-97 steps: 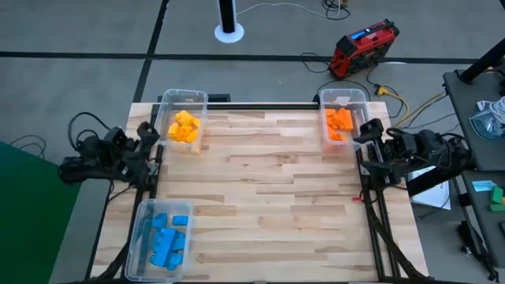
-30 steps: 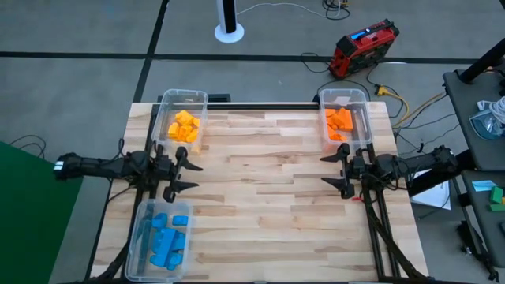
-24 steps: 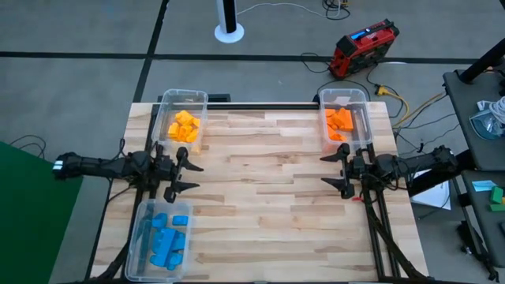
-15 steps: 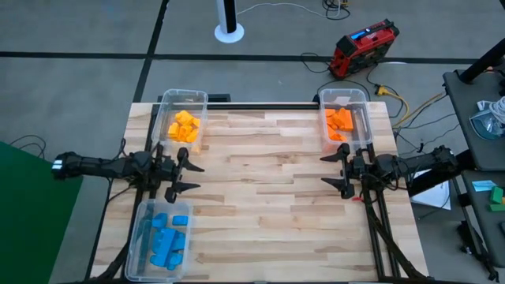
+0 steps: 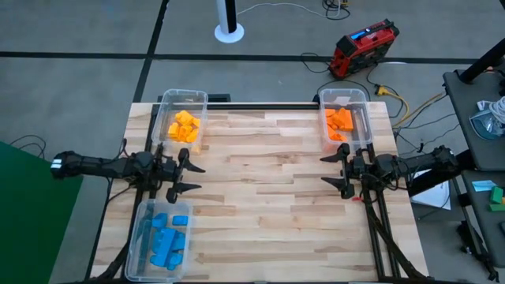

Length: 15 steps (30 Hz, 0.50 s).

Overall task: Sort blocks
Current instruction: Return to Home Position

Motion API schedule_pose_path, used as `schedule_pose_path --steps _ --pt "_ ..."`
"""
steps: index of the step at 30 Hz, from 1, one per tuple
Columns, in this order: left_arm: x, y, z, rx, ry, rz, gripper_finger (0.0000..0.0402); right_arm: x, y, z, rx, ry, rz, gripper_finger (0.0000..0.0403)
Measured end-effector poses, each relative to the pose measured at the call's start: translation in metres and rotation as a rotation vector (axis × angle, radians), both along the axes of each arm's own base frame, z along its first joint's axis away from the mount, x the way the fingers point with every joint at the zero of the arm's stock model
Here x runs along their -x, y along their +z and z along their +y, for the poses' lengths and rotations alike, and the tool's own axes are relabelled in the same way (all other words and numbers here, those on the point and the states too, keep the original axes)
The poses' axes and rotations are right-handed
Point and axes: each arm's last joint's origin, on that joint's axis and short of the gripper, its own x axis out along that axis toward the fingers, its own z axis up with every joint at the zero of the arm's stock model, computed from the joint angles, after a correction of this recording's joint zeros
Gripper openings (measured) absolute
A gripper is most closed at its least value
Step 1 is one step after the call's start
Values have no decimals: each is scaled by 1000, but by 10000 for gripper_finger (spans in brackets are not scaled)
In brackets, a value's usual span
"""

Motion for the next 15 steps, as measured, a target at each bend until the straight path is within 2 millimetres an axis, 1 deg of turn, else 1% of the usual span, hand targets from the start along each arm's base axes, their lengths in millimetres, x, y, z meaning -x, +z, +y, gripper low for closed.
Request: schedule_pose_path --steps 10,15 --pt "-1 -2 0 -1 0 18 233 0 0 0 0 0 0 306" --pt "-2 -3 0 -2 0 27 233 0 0 0 0 0 0 310"
